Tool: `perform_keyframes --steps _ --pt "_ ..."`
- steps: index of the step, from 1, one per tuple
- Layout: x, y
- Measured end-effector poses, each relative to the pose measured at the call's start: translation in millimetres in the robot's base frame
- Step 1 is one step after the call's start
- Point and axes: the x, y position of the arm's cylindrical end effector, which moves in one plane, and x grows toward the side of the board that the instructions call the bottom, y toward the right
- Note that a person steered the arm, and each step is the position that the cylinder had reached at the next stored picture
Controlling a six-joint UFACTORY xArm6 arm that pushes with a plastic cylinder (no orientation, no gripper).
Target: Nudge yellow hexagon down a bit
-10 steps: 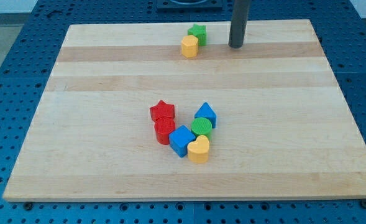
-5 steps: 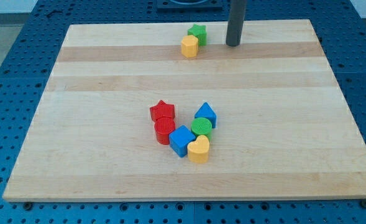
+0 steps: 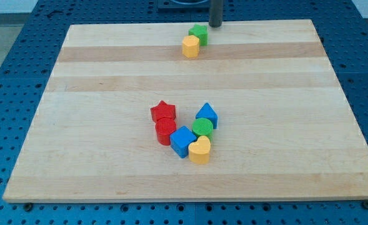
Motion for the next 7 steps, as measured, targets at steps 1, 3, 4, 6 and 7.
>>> perform_keyframes --steps 1,3,4,6,7 --pt "-1.7 -5.3" --pt "-0.6 -21.0" --pt "-0.6 -21.0" --pt "1.8 -118.1" --pt "111.6 -81.7"
